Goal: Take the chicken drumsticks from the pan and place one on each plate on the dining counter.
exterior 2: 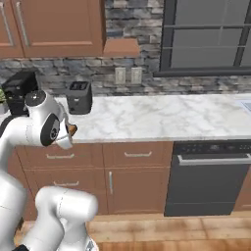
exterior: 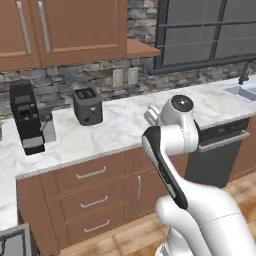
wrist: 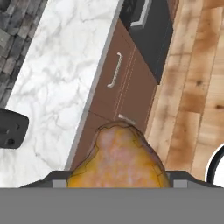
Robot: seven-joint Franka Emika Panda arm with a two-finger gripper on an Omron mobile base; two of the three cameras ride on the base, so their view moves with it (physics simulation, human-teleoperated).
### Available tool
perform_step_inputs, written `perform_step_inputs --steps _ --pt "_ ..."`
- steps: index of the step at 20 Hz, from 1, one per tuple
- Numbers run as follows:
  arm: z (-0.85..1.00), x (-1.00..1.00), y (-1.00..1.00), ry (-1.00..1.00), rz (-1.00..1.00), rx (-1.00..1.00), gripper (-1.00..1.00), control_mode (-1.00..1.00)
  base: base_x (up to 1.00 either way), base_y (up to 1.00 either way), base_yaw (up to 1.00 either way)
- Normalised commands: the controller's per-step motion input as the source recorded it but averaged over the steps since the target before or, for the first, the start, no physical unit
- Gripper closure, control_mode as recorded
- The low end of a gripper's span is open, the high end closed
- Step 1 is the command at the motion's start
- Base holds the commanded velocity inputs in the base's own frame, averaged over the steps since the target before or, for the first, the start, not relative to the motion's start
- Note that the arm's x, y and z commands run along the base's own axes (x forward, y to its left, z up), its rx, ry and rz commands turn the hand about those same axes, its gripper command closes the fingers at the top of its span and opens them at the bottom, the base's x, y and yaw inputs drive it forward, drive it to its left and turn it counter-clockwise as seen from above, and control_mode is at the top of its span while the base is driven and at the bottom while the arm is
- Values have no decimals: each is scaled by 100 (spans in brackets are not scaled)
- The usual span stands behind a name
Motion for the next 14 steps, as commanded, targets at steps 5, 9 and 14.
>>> perform_step_inputs --steps 5,9,14 --pt "0 0 0 0 0 0 100 100 16 -1 -91" --pt "0 0 0 0 0 0 100 100 20 -4 -89" --pt "0 0 0 0 0 0 100 100 24 -12 -87"
